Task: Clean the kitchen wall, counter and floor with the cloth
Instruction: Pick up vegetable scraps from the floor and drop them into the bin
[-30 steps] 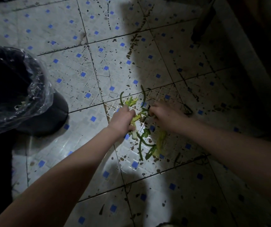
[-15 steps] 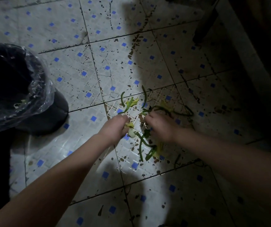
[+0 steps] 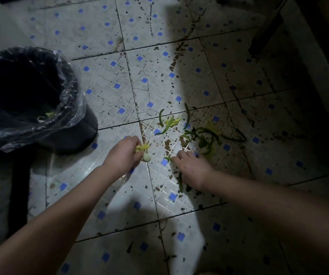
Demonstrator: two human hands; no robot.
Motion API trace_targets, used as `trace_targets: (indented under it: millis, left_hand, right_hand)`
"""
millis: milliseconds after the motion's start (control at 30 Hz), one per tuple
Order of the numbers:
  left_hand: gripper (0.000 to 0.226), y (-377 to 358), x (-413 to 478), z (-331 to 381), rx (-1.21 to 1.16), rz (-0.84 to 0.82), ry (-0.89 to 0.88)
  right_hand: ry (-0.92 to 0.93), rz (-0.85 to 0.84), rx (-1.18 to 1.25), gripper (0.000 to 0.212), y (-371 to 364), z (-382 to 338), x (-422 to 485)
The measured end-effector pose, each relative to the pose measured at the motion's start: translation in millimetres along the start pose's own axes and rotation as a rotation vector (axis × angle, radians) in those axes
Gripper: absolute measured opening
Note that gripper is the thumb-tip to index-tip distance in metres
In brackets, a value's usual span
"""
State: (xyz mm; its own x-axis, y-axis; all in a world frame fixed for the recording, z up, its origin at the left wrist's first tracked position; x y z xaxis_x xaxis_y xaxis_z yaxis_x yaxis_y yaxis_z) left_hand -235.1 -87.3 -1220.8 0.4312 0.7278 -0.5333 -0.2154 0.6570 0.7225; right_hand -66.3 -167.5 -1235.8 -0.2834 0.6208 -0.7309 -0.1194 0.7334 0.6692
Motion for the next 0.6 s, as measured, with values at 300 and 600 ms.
trace_targets:
  millis: [300, 600]
  left_hand:
    - [0.016, 12.0, -9.8, -5.8, -0.022, 0.047, 0.021]
    - [0.014, 18.5, -18.5, -12.5, -0.029, 0.091, 0.021]
  right_hand:
    - [0.034, -0.061, 0.056, 0.046, -2.0, 3.2, -6.1]
    - [0.000, 0.035, 0.210, 0.032, 40.5, 19.8, -11.3]
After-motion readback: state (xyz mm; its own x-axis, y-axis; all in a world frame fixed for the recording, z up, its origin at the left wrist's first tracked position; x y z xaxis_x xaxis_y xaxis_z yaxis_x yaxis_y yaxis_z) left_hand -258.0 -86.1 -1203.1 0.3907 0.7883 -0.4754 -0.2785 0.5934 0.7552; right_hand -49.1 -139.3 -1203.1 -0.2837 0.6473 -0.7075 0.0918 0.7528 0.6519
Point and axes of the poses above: each hand's wrist, its own x-axis towards the middle knuckle, its own y-axis out of the back of the hand, z = x × y, the point moved 6 cm from there along x, towards the middle knuckle, and after that the axes turned 14 degrees about -z, right-handed, at the moved point
